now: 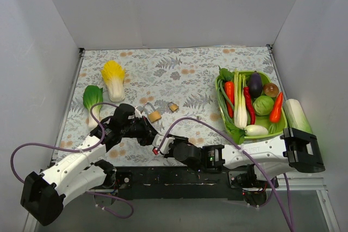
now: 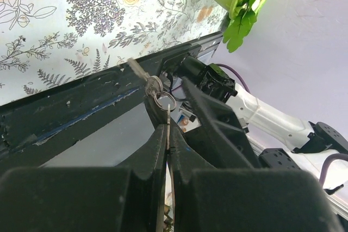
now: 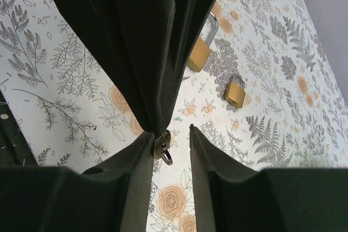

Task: Unlock with the key
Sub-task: Adjust the key.

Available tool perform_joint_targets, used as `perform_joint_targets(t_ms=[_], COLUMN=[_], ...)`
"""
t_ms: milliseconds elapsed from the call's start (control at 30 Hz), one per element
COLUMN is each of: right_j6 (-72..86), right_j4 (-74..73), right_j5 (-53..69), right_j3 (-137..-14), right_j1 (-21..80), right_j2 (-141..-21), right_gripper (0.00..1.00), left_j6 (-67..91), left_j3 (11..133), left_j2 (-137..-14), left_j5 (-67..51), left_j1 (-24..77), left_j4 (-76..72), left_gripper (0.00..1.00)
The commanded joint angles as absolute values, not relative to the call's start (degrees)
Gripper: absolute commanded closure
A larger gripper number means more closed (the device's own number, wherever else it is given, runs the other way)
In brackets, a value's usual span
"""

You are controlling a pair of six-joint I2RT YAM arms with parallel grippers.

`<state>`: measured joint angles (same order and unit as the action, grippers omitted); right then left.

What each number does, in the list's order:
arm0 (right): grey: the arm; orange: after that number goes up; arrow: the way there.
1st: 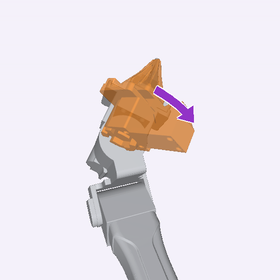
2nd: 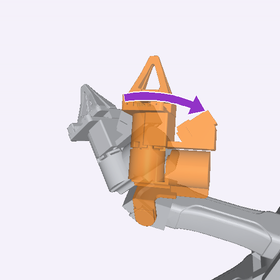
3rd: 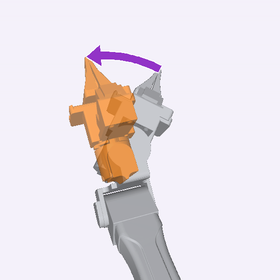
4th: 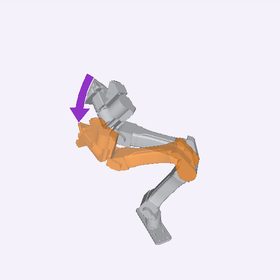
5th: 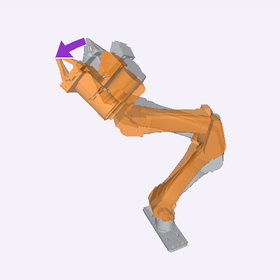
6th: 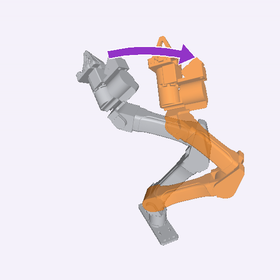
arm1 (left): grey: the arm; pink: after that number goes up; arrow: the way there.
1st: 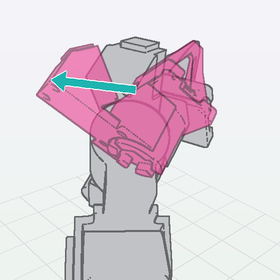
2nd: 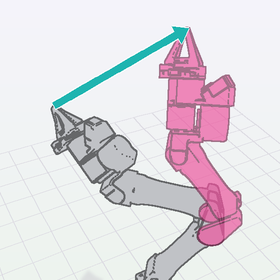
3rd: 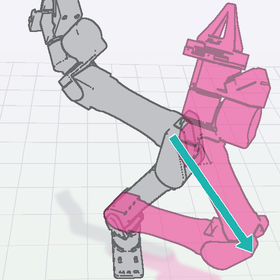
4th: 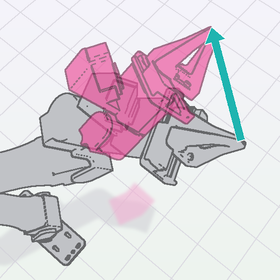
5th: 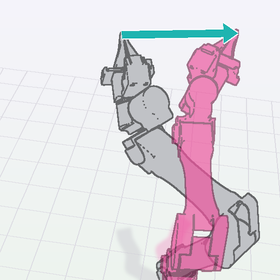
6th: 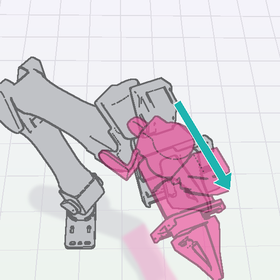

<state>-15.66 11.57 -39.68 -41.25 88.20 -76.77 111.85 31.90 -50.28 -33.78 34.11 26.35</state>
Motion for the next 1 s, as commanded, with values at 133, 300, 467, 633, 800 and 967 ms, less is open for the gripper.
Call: perform_joint_targets(t_ms=[133,300,467,633,800,967], right_j6=[-17.93,-18.28,-17.58,-14.95,-9.41,-3.17], right_j4=[17.4,18.37,18.63,18.72,16.44,12.4], right_j5=[-42.8,-43.94,-45.97,-45.0,-38.25,-18.95], right_j3=[-43.42,-43.33,-43.68,-43.16,-41.75,-39.64], right_j1=[88.59,88.59,88.59,88.51,86.58,79.3], right_j2=[-78.31,-79.62,-80.86,-79.98,-76.12,-68.75], right_gripper=[0.79,0.97,0.99,0.99,0.99,0.99], left_j6=[111.62,111.27,111.36,109.51,104.86,101.16], left_j3=[33.75,33.4,33.05,34.19,36.03,36.65], left_j2=[-49.13,-49.31,-49.57,-48.87,-46.59,-41.85], left_j5=[-35.24,-36.91,-38.06,-35.52,-29.03,-16.99], left_j1=[33.93,33.93,33.92,33.92,33.75,33.49], left_j4=[27.6,25.58,24.08,24.61,27.41,30.94], left_gripper=[1.0,1.0,0.91,0.64,0.14,0.02])
